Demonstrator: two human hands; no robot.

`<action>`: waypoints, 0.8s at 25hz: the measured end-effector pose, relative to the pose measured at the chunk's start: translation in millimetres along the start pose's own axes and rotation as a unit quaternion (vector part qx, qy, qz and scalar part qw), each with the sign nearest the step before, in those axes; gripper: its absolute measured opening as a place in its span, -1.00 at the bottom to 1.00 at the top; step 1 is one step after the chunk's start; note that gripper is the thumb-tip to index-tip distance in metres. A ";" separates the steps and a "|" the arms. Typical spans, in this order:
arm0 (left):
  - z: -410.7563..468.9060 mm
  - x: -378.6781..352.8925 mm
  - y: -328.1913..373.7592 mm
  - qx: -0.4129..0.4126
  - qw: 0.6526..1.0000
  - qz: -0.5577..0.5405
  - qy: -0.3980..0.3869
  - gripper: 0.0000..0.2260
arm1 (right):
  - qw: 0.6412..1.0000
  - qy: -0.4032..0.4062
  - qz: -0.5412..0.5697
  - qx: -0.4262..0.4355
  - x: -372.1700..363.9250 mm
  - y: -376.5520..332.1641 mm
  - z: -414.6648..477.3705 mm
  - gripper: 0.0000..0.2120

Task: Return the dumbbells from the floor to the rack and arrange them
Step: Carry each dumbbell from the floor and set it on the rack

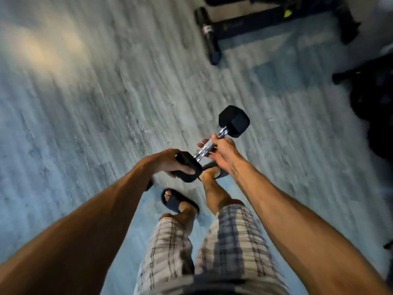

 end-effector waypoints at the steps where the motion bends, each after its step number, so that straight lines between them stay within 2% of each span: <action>1: -9.0 -4.7 16.9 -0.004 0.999 0.031 -0.023 -0.49 | 1.000 -0.002 0.003 0.009 15.4 -6.9 -13.0 -0.78; 6: -36.7 -38.9 116.9 0.011 0.982 0.160 -0.102 -0.58 | 0.998 0.031 0.037 0.048 96.9 -38.5 -57.3 -0.95; 15: -0.1 -122.9 293.5 0.007 0.922 0.357 -0.149 -0.43 | 0.974 0.087 0.198 0.061 238.0 -97.2 -55.0 -0.77; 20: 25.7 -195.3 376.0 -0.009 0.888 0.428 -0.171 -0.26 | 0.955 0.140 0.249 0.075 324.5 -133.4 -53.0 -0.72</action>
Point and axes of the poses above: each hand's wrist, its own z-axis towards the middle knuckle, its own x-axis out of the back of the hand, y = z × x, the point moved 2 cm from there along z, towards the middle knuckle, and after that the axes turned 10 degrees about y, right-handed, at the moved point
